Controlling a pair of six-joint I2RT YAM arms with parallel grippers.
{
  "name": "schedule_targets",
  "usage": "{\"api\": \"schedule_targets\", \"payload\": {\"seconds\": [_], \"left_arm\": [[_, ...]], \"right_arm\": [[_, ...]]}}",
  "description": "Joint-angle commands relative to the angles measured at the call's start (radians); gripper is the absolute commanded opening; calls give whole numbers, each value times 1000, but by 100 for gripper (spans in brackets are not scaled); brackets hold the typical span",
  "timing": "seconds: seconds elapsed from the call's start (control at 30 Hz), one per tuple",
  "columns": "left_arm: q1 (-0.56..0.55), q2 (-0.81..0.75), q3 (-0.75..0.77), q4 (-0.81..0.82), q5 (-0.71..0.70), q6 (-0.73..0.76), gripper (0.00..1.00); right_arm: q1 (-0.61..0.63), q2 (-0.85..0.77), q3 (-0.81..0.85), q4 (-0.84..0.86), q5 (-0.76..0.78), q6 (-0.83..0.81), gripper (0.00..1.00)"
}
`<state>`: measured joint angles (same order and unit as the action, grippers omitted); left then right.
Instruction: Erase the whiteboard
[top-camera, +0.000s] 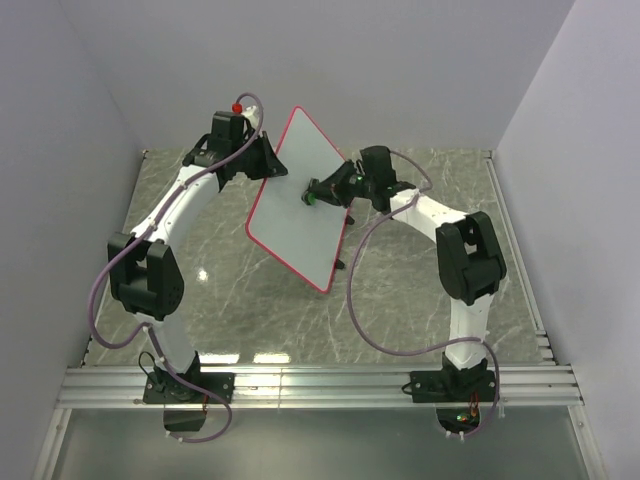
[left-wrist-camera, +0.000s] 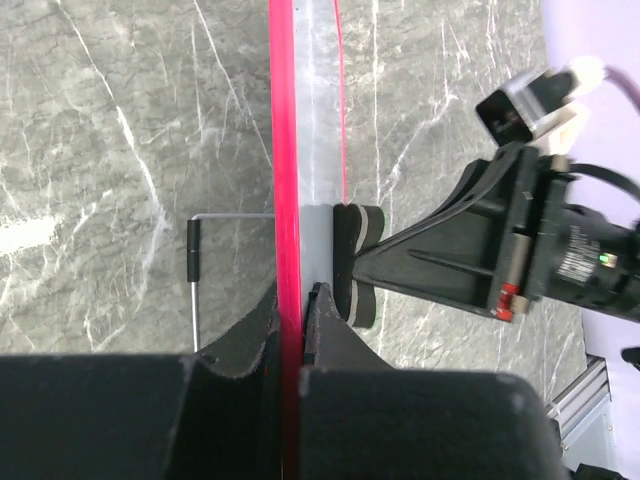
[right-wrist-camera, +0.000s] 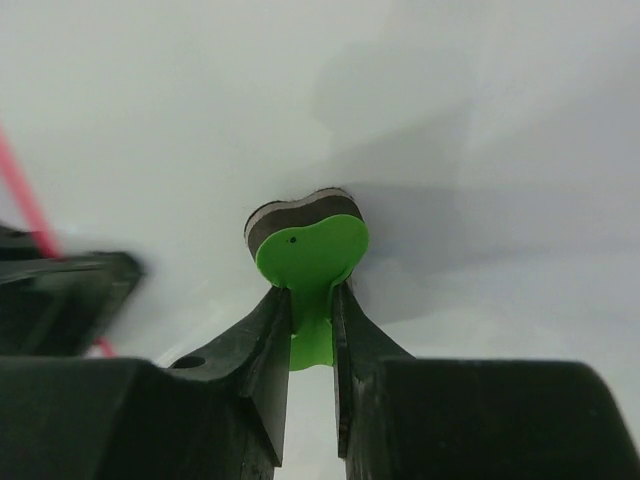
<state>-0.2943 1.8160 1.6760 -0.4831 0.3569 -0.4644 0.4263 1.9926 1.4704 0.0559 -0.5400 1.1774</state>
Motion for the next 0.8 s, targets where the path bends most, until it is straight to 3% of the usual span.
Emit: {"api": "schedule_targets", "payload": {"seconds": [0.0, 0.27, 0.47, 0.77], "left_arm": [[-181, 109, -88, -235, 105, 231, 0], [-175, 115, -90, -239, 109, 228, 0], [-174, 111, -79, -245, 102, 228, 0], [-174, 111, -61, -256, 99, 227, 0]], "right_arm": [[49, 86, -111, -224, 5, -123, 0], [43, 130, -12, -312, 21, -186, 0], [31, 186, 126, -513, 116, -237, 0], [-75, 190, 108, -732, 238, -326, 0]]}}
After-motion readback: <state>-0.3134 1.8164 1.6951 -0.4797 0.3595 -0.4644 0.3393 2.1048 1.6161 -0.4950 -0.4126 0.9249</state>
